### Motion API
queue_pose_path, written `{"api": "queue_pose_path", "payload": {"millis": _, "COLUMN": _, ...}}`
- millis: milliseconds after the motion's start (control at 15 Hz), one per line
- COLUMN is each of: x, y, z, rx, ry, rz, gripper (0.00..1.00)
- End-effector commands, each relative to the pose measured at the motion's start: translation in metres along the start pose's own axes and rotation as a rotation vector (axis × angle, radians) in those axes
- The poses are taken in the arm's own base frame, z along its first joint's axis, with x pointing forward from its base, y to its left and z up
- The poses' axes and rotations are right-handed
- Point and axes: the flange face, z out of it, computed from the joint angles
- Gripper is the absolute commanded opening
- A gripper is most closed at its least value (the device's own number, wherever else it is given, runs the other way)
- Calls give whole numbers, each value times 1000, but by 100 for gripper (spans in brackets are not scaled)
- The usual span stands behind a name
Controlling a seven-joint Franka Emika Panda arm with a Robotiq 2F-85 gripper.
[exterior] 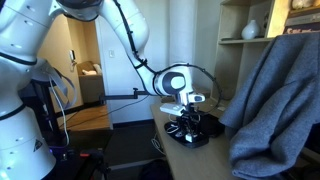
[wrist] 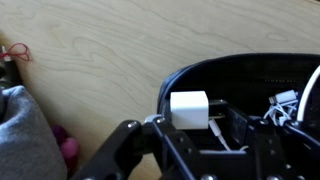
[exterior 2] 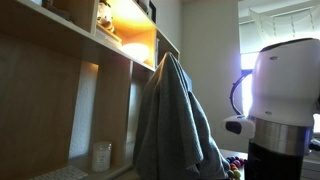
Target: Take the object and put it in the bag
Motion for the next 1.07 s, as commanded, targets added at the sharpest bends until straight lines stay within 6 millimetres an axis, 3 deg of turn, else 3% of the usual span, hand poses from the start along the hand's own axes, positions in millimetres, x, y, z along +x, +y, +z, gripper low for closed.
{"api": "queue_pose_path", "payload": {"millis": 0, "x": 10, "y": -13, "z": 0, "rx": -32, "ry": -29, "rz": -18, "gripper": 25}}
{"api": "queue_pose_path", "payload": {"millis": 267, "x": 15, "y": -21, "z": 2, "rx": -41, "ry": -38, "rz": -39, "gripper": 25}}
{"api": "queue_pose_path", "payload": {"millis": 333, "x": 15, "y": -20, "z": 3, "rx": -33, "ry": -48, "rz": -40, "gripper": 75}}
{"api": "queue_pose_path", "payload": {"millis": 400, "x": 16, "y": -18, "z": 3, "rx": -32, "ry": -50, "rz": -32, "gripper": 77}}
{"api": "queue_pose_path", "payload": {"millis": 600, "x": 17, "y": -13, "z": 3, "rx": -30, "ry": -49, "rz": -26, "gripper": 98}}
{"api": "queue_pose_path", "payload": {"millis": 1000, "x": 15, "y": 1, "z": -8, "rx": -37, "ry": -14, "rz": -1, "gripper": 100}}
